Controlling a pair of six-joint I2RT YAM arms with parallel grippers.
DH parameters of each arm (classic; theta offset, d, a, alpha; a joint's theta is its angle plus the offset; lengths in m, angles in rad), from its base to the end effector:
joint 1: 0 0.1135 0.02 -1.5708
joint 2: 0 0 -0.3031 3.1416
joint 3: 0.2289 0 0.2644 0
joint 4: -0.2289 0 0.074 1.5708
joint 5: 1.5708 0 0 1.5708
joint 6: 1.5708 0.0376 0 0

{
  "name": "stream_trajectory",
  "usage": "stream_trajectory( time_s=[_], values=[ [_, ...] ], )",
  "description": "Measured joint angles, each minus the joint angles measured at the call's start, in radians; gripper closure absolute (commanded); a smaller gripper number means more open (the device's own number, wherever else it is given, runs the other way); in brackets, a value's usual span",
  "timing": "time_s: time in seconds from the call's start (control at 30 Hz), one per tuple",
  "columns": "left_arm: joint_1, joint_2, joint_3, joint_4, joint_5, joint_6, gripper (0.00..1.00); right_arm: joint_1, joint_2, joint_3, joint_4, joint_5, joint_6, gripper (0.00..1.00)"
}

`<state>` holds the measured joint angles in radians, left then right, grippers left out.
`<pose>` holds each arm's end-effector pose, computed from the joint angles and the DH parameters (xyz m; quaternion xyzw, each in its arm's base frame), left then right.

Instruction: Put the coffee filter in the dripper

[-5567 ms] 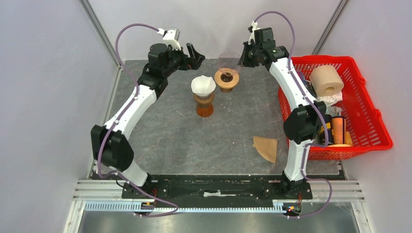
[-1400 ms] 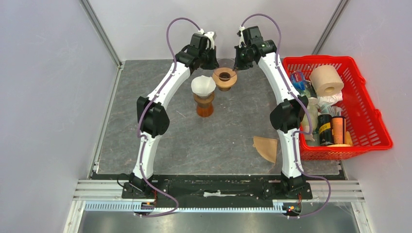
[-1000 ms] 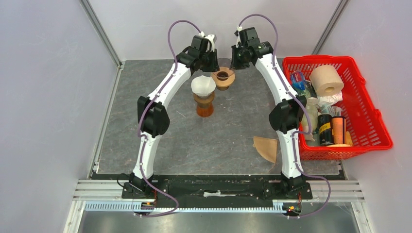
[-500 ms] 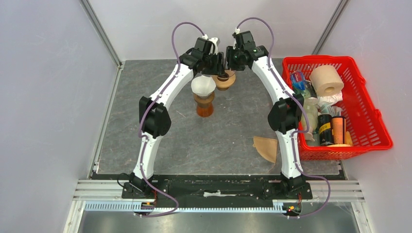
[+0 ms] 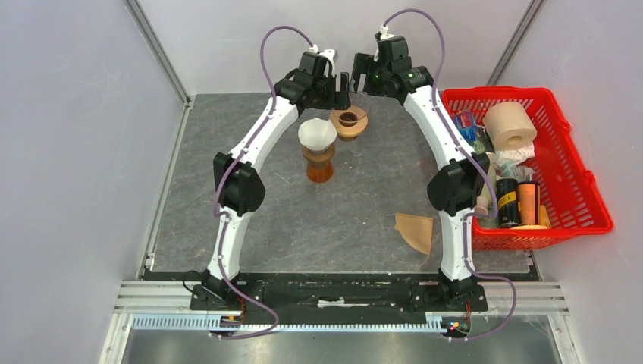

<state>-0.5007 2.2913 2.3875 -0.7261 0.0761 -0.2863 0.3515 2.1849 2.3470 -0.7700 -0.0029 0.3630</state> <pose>0.4904 -0.2716 0.3600 0.1125 0.8838 -0.2050 0.4053 0.4982 0.1828 0.3982 0.0044 0.8863 0.1631 0.4334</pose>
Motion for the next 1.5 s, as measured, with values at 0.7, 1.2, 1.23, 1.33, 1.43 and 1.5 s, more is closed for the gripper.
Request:
stream_trajectory(
  time_s=[0.7, 1.2, 1.23, 1.33, 1.43, 1.5],
  values=[
    [-0.006, -0.866, -0.756, 0.278, -0.139, 0.099, 0.08, 0.0, -0.87, -0.968, 0.247, 0.05, -0.074, 0.03],
    [0.0, -1.242, -1.451, 0.443, -0.469, 0.057, 0.07, 0.33, -0.751, -1.275, -0.225, 0.379, 0.05, 0.1],
    [0.0, -1.246, -1.459, 0.447, -0.471, 0.053, 0.07, 0.334, -0.735, -1.294, -0.227, 0.369, 0.057, 0.12],
    [0.001, -1.257, -1.467, 0.452, -0.477, 0.041, 0.07, 0.336, -0.68, -1.326, -0.228, 0.35, 0.082, 0.18],
    [0.001, -1.26, -1.467, 0.459, -0.478, 0.036, 0.07, 0.335, -0.605, -1.328, -0.222, 0.346, 0.116, 0.25],
    [0.001, -1.261, -1.467, 0.464, -0.478, 0.033, 0.07, 0.332, -0.562, -1.328, -0.217, 0.343, 0.135, 0.29]
  ],
)
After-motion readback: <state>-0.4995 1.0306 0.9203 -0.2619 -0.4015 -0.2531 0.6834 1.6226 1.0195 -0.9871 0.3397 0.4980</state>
